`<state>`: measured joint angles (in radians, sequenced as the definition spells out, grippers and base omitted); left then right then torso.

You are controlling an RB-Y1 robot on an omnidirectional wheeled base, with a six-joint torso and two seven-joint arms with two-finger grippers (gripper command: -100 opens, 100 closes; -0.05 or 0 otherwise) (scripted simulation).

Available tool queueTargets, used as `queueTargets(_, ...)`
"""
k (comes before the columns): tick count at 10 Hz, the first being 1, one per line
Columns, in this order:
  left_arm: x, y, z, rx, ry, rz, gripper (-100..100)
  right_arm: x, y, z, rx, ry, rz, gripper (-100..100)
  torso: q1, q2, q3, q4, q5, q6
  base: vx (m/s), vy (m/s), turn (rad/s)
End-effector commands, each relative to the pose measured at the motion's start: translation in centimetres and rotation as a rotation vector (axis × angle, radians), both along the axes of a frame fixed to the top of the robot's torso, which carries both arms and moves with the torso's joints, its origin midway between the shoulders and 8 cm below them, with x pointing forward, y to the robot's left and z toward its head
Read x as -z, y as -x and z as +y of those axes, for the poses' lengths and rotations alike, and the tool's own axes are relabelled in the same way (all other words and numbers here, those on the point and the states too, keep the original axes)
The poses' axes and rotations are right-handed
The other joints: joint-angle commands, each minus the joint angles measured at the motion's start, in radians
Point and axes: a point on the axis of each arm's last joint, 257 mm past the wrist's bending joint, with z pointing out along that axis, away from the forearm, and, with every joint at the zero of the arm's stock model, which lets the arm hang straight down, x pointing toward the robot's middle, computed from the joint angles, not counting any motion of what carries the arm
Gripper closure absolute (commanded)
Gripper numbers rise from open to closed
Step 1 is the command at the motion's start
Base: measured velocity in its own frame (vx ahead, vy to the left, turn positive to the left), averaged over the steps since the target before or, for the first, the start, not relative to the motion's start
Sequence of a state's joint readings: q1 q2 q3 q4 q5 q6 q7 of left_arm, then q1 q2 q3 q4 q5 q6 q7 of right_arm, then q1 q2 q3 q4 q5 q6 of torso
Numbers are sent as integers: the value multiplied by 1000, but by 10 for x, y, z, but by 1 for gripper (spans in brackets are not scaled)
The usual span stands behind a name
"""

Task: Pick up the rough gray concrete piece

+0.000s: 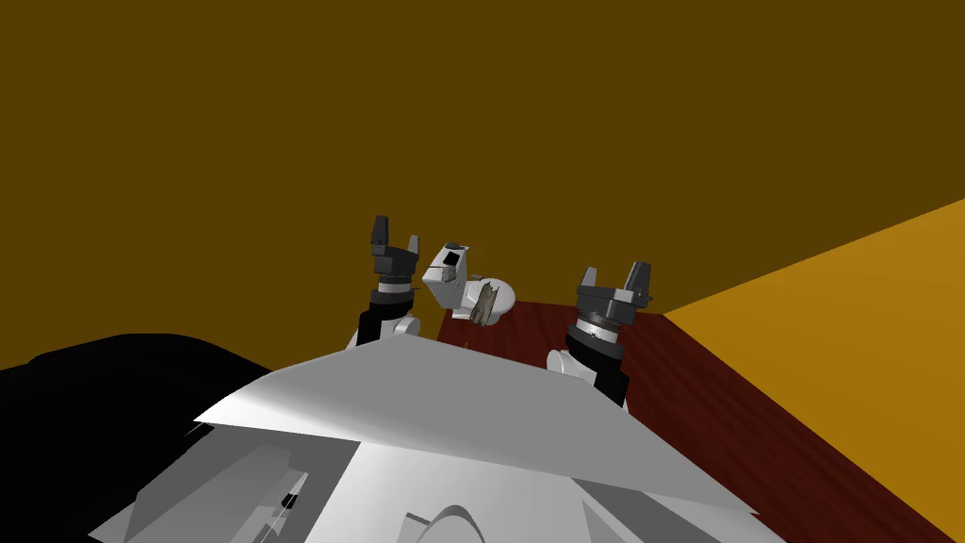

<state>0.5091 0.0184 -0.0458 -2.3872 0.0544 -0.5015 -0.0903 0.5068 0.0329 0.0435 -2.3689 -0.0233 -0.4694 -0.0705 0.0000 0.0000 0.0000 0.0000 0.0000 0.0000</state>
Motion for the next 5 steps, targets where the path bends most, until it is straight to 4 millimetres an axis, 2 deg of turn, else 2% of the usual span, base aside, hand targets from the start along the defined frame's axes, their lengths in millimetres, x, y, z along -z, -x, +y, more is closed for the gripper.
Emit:
queueTargets(1,8,-7,-4,17,-31,33,-100,0,0,0,0,0,0,0,0,0,0,0,0,0,-9,-5,-6)
queueTargets(4,26,-20,-4,31,-61,99,-100,0,0,0,0,0,0,0,-1,1,1,0,0,0,-17,-12,-4)
queueTargets(5,43,-31,-1,34,-67,154,-100,0,0,0,0,0,0,0,-1,1,1,0,0,0,-28,-19,-7)
